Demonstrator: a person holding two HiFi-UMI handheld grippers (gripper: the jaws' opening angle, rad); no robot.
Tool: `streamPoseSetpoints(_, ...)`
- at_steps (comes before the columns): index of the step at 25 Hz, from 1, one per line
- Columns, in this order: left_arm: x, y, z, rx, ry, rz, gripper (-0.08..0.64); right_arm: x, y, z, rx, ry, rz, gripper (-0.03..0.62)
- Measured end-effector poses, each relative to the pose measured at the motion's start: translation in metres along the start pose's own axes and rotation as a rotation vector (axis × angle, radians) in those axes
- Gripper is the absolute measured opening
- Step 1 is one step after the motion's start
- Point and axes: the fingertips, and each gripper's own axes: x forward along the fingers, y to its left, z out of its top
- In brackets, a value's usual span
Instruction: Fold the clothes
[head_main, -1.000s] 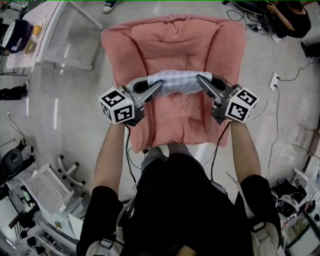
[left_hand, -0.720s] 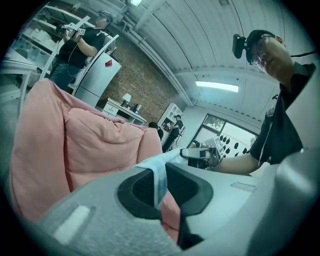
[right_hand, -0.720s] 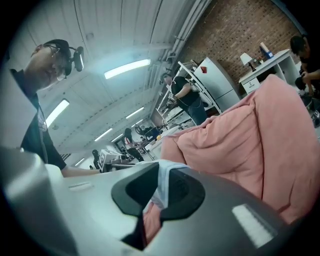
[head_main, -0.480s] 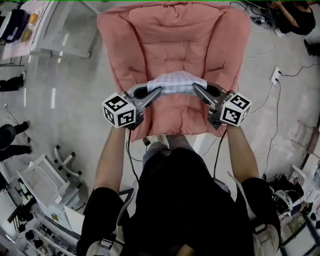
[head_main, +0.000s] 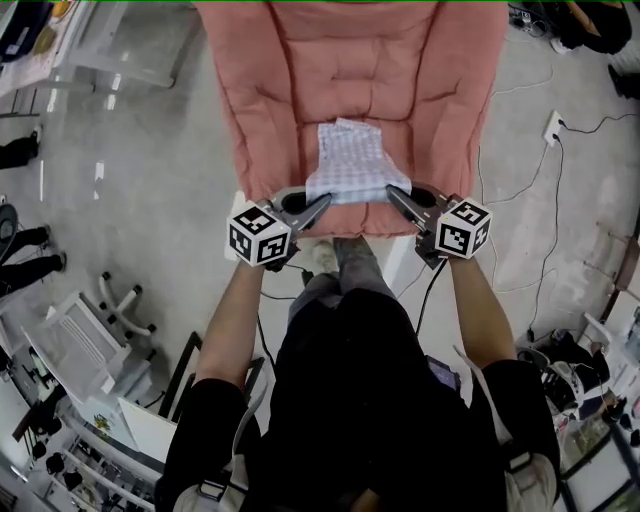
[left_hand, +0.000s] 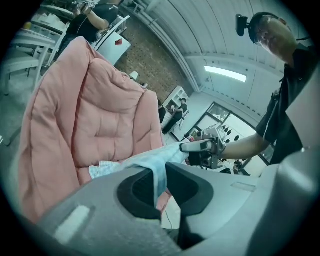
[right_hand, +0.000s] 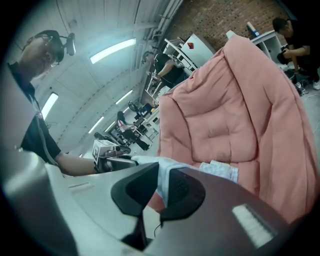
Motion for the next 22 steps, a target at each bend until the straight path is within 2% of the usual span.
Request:
streamPoseSetpoints(5, -0.006, -0.011, -0.048, 0.028, 0.068, 0.021, 0.039, -0.001, 0.005, -0.051, -0.001, 0.065, -0.028, 0.017)
streamPoseSetpoints(12, -0.005, -0.018, -0.093, 0.031, 0.087, 0.026, 0.043, -0.005, 0.005, -0.098, 0.005, 0.073, -0.060, 0.017)
streamPoseSetpoints(22, 0.005, -0.032, -0.185, 0.004, 0.146, 0.028, 0.046, -0.013, -0.006, -0.191, 0.043, 0.126, -0.082, 0.017)
